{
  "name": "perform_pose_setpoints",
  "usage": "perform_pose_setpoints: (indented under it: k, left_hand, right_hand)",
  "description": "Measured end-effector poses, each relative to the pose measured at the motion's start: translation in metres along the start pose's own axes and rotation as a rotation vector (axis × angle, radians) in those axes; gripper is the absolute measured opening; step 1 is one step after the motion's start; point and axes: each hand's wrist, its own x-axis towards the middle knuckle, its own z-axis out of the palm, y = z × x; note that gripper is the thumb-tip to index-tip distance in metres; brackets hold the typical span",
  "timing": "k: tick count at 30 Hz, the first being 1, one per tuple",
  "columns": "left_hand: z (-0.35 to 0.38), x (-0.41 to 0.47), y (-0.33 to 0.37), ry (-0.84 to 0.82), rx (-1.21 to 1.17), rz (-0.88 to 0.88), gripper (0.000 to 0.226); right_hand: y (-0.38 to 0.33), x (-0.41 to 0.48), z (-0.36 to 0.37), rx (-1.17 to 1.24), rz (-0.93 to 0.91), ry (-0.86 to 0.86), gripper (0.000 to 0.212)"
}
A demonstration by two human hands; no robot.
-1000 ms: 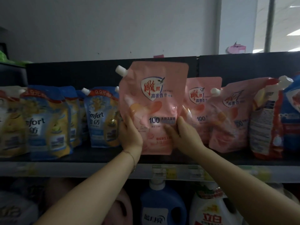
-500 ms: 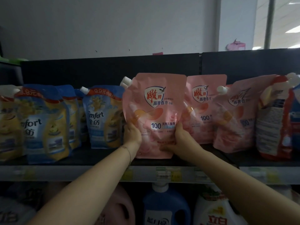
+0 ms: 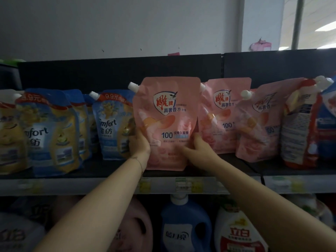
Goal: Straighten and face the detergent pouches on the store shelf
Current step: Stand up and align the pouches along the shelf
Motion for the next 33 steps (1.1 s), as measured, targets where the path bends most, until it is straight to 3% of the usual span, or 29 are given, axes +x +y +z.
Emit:
perform_pose_setpoints:
  k: [2,7,11,14,16,19,23,33]
  left_hand:
    - [-0.002,0.001,-0.002,0.000,-0.065,-0.008,0.074]
    - [-0.003,0.000,-0.004,0.091,-0.009,0.005,0.070]
    - [-0.002,-0.001,-0.004,0.014,-0.067,-0.068,0.080]
    - [-0.004,-0.006,-0.001,-0.033,-0.071,-0.072,0.085]
    - [-0.004,-0.007,0.000,-0.060,-0.146,-0.081,0.106]
    - [0.003,0.016,-0.016,-0.096,-0.283,-0.100,0.120]
    - [0.009,0.021,-0.014,-0.127,-0.423,-0.166,0.098]
    - [0.006,0.005,-0.003,-0.229,-0.438,-0.122,0.079]
  right_hand:
    - [-0.002,0.006,0.003,0.200,0.063,0.082,0.072]
    - [-0.005,0.028,0.020,0.384,0.132,0.166,0.123]
    - [-0.008,0.034,0.024,0.561,0.147,0.192,0.091]
    - [-0.003,0.040,0.024,0.580,0.168,0.196,0.099]
    - [-0.003,0.043,0.028,0.613,0.165,0.188,0.103]
    - [-0.002,0.048,0.031,0.677,0.169,0.175,0.089]
    - [0.002,0.051,0.031,0.747,0.201,0.145,0.066]
    - [0.007,0.051,0.031,0.745,0.199,0.148,0.067]
